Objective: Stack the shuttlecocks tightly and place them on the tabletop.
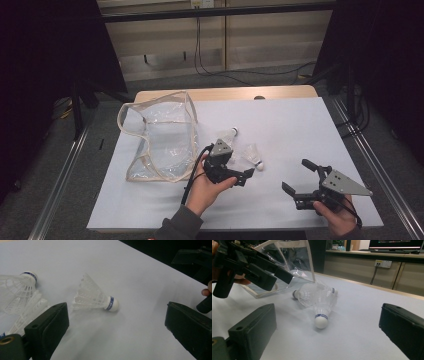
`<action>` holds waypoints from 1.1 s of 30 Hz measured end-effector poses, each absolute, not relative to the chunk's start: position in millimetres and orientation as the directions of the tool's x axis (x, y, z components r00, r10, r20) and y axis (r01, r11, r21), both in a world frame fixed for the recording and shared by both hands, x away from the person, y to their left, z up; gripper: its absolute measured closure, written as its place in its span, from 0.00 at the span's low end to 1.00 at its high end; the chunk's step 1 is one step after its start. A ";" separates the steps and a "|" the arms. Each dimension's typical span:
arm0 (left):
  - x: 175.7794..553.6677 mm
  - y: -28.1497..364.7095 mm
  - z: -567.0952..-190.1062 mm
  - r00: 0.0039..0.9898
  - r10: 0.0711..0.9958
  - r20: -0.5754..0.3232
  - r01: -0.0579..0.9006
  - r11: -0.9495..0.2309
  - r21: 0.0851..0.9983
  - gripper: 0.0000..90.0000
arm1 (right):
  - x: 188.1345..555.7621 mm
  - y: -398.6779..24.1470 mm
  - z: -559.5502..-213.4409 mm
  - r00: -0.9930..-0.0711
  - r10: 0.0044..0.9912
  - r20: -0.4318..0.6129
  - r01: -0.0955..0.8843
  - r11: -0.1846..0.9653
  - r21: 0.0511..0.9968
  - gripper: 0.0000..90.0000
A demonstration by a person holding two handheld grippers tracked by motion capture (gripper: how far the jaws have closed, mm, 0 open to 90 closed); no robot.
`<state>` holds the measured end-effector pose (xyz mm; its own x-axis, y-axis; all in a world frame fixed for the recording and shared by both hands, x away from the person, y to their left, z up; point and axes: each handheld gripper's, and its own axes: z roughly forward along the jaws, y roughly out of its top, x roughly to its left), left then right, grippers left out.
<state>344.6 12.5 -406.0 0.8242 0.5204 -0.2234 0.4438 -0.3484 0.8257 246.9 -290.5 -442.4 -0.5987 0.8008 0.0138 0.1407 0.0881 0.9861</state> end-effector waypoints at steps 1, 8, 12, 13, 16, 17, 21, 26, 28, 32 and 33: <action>343.5 13.1 -407.1 0.824 0.518 -0.227 0.446 -0.347 0.825 0.06 | 247.1 -290.6 -442.6 -0.598 0.801 0.011 0.141 0.091 0.986 0.00; 335.6 15.5 -412.0 0.854 0.461 -0.240 0.432 -0.372 0.822 0.06 | 247.2 -291.7 -442.2 -0.596 0.803 0.010 0.137 0.089 0.987 0.00; 333.9 19.7 -413.5 0.860 0.448 -0.243 0.429 -0.378 0.821 0.06 | 247.3 -290.4 -442.4 -0.596 0.803 0.009 0.139 0.092 0.986 0.00; 333.7 21.0 -414.1 0.859 0.448 -0.246 0.432 -0.379 0.819 0.06 | 247.3 -290.4 -442.4 -0.596 0.803 0.006 0.139 0.096 0.986 0.00; 331.9 24.8 -415.1 0.857 0.451 -0.249 0.434 -0.372 0.820 0.06 | 247.1 -290.4 -442.4 -0.597 0.802 0.012 0.141 0.091 0.986 0.00; 330.8 25.5 -415.5 0.857 0.448 -0.254 0.436 -0.368 0.821 0.06 | 247.0 -290.7 -442.5 -0.597 0.802 0.012 0.142 0.091 0.986 0.00; 326.9 27.2 -418.0 0.866 0.432 -0.253 0.429 -0.379 0.820 0.05 | 247.0 -290.6 -442.3 -0.595 0.803 0.013 0.142 0.089 0.986 0.00; 324.0 30.8 -420.0 0.878 0.405 -0.254 0.420 -0.399 0.815 0.05 | 246.7 -290.5 -441.9 -0.595 0.803 0.010 0.140 0.092 0.986 0.00; 322.4 33.4 -419.8 0.882 0.394 -0.257 0.417 -0.403 0.815 0.05 | 246.7 -290.6 -441.5 -0.595 0.803 0.009 0.137 0.091 0.986 0.00; 318.3 36.9 -420.3 0.883 0.388 -0.262 0.418 -0.403 0.814 0.04 | 246.8 -290.0 -441.7 -0.596 0.803 0.005 0.136 0.095 0.986 0.00; 317.4 38.2 -419.8 0.886 0.383 -0.260 0.416 -0.409 0.812 0.04 | 246.8 -289.7 -441.6 -0.595 0.803 0.005 0.137 0.095 0.986 0.00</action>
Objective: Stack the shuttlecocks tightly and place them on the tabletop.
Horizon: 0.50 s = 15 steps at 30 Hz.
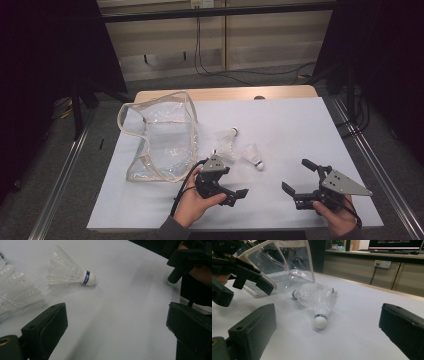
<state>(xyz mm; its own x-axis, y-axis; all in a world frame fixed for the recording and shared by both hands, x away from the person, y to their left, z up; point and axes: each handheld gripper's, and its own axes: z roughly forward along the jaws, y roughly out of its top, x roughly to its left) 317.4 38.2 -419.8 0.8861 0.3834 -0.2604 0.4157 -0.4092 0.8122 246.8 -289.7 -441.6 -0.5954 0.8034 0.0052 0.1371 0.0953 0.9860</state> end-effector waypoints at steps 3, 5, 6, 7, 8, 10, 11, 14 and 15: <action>315.1 41.9 -419.2 0.889 0.376 -0.261 0.411 -0.404 0.817 0.04 | 247.2 -289.7 -442.1 -0.595 0.804 0.002 0.137 0.099 0.986 0.00; 314.4 44.9 -419.5 0.890 0.372 -0.265 0.412 -0.403 0.817 0.04 | 247.1 -289.6 -442.1 -0.595 0.804 0.006 0.141 0.097 0.985 0.00; 314.4 46.2 -419.8 0.890 0.370 -0.266 0.413 -0.405 0.816 0.04 | 247.0 -289.9 -441.9 -0.594 0.805 0.003 0.138 0.097 0.986 0.00; 314.5 47.5 -420.2 0.893 0.365 -0.264 0.408 -0.408 0.817 0.04 | 246.7 -289.9 -441.7 -0.596 0.803 0.006 0.138 0.095 0.986 0.00; 314.6 48.4 -420.6 0.892 0.365 -0.266 0.410 -0.408 0.815 0.04 | 246.5 -289.9 -441.6 -0.593 0.805 0.006 0.138 0.095 0.986 0.00; 314.3 50.3 -421.0 0.890 0.367 -0.272 0.415 -0.402 0.816 0.04 | 246.4 -290.1 -441.5 -0.594 0.805 0.004 0.137 0.096 0.986 0.00; 314.0 51.2 -421.0 0.893 0.359 -0.271 0.410 -0.406 0.817 0.04 | 246.5 -290.0 -441.5 -0.593 0.805 0.002 0.137 0.098 0.986 0.00; 312.2 53.2 -420.7 0.898 0.353 -0.262 0.403 -0.421 0.812 0.04 | 246.6 -289.6 -441.7 -0.593 0.805 0.003 0.138 0.098 0.986 0.00; 311.3 53.7 -421.1 0.898 0.353 -0.264 0.403 -0.415 0.816 0.04 | 246.8 -289.5 -441.8 -0.594 0.804 0.003 0.138 0.098 0.986 0.00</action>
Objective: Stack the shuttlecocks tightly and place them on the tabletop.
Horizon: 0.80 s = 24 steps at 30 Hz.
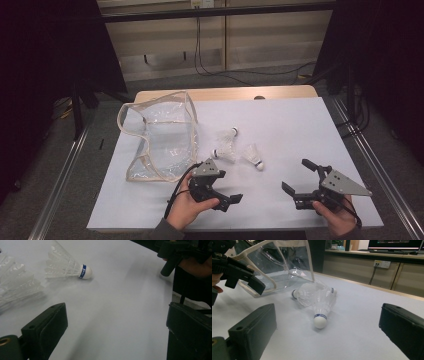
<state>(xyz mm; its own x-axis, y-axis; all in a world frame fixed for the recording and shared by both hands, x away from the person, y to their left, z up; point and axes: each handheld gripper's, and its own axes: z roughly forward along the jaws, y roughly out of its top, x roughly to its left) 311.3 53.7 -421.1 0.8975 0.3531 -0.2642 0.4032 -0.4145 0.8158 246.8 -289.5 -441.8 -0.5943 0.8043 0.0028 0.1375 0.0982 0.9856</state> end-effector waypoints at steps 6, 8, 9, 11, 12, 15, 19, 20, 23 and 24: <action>309.3 59.5 -422.8 0.904 0.352 -0.241 0.386 -0.437 0.812 0.04 | 247.3 -289.4 -442.1 -0.592 0.806 0.003 0.140 0.099 0.985 0.00; 309.2 61.3 -423.7 0.905 0.351 -0.239 0.385 -0.443 0.810 0.04 | 247.6 -289.1 -442.2 -0.593 0.805 0.002 0.138 0.099 0.986 0.00; 308.9 61.7 -423.9 0.904 0.352 -0.243 0.389 -0.440 0.810 0.04 | 247.4 -289.0 -441.9 -0.594 0.804 0.003 0.138 0.097 0.986 0.00; 308.5 62.6 -423.9 0.904 0.354 -0.241 0.388 -0.436 0.812 0.04 | 247.2 -288.9 -441.8 -0.594 0.805 0.002 0.135 0.097 0.986 0.00; 308.2 63.2 -423.8 0.904 0.353 -0.241 0.386 -0.436 0.813 0.04 | 247.1 -288.9 -441.8 -0.594 0.805 0.003 0.136 0.096 0.986 0.00; 307.4 65.4 -423.1 0.906 0.350 -0.237 0.383 -0.445 0.810 0.04 | 246.9 -289.5 -441.4 -0.594 0.805 -0.001 0.133 0.100 0.986 0.00; 307.3 69.4 -421.3 0.907 0.352 -0.231 0.378 -0.439 0.815 0.04 | 246.8 -289.5 -441.3 -0.593 0.805 -0.003 0.132 0.101 0.986 0.00; 307.0 69.9 -421.2 0.905 0.354 -0.236 0.382 -0.430 0.818 0.04 | 246.7 -289.4 -441.2 -0.593 0.805 -0.002 0.133 0.100 0.986 0.00; 306.5 73.1 -419.9 0.908 0.348 -0.235 0.377 -0.430 0.820 0.04 | 247.0 -289.1 -441.4 -0.595 0.804 -0.004 0.132 0.102 0.986 0.00; 306.5 74.6 -419.4 0.909 0.349 -0.229 0.374 -0.437 0.818 0.04 | 247.2 -289.0 -441.6 -0.596 0.803 -0.004 0.131 0.102 0.986 0.00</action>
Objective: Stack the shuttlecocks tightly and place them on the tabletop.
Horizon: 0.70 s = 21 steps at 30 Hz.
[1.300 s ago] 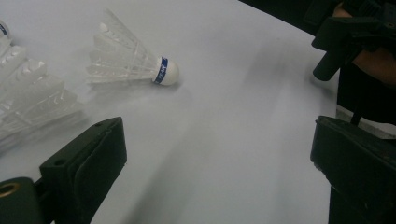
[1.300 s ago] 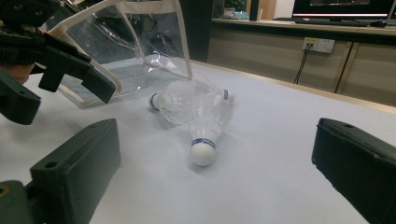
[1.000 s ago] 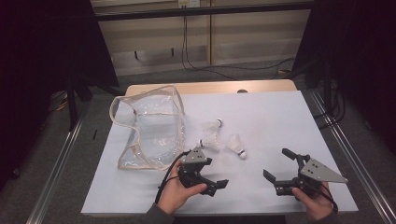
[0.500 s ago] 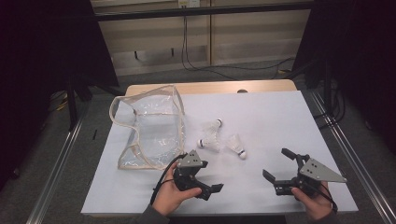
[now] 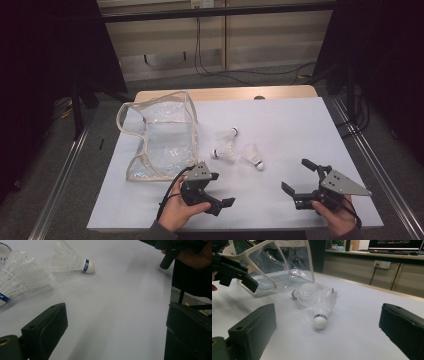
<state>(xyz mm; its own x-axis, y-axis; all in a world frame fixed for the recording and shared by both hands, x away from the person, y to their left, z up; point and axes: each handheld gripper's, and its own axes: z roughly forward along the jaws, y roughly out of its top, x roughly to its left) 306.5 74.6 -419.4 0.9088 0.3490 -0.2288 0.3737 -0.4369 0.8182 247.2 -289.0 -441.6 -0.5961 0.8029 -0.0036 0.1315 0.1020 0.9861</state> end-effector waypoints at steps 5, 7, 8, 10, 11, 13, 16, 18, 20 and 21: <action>305.6 79.7 -420.5 0.911 0.341 -0.230 0.372 -0.442 0.816 0.04 | 247.4 -288.2 -441.7 -0.597 0.802 -0.003 0.134 0.103 0.986 0.00; 305.5 81.7 -420.7 0.910 0.349 -0.225 0.372 -0.445 0.814 0.04 | 247.6 -288.4 -441.8 -0.596 0.803 -0.003 0.134 0.104 0.985 0.00; 305.4 82.9 -420.9 0.908 0.350 -0.229 0.375 -0.441 0.815 0.04 | 247.6 -288.5 -441.8 -0.597 0.802 -0.004 0.133 0.104 0.986 0.00; 305.4 85.4 -420.7 0.908 0.353 -0.228 0.376 -0.440 0.816 0.04 | 247.6 -288.8 -441.8 -0.597 0.802 -0.004 0.132 0.103 0.986 0.00; 305.2 86.5 -420.7 0.908 0.352 -0.226 0.374 -0.442 0.815 0.04 | 247.5 -288.7 -442.0 -0.595 0.804 -0.003 0.135 0.103 0.985 0.00; 304.7 88.2 -420.9 0.912 0.345 -0.224 0.368 -0.443 0.817 0.04 | 247.4 -288.5 -442.0 -0.596 0.803 -0.002 0.137 0.104 0.985 0.00; 304.0 90.7 -420.6 0.913 0.346 -0.217 0.363 -0.446 0.818 0.04 | 247.0 -288.5 -441.4 -0.597 0.802 -0.008 0.131 0.107 0.986 0.00; 303.6 92.9 -419.5 0.915 0.344 -0.213 0.359 -0.448 0.819 0.04 | 247.0 -288.6 -441.6 -0.596 0.803 -0.006 0.133 0.106 0.985 0.00; 303.6 95.7 -419.1 0.917 0.338 -0.211 0.355 -0.450 0.820 0.04 | 247.2 -288.7 -441.6 -0.595 0.804 -0.007 0.133 0.106 0.985 0.00; 303.8 97.3 -418.9 0.919 0.333 -0.210 0.351 -0.452 0.820 0.05 | 247.2 -288.5 -441.6 -0.596 0.803 -0.007 0.133 0.107 0.985 0.00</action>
<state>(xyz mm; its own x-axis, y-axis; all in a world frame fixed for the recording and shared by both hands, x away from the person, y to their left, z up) 303.8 97.3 -418.9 0.9192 0.3332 -0.2100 0.3513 -0.4525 0.8197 247.2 -288.5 -441.6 -0.5957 0.8032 -0.0066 0.1326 0.1065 0.9854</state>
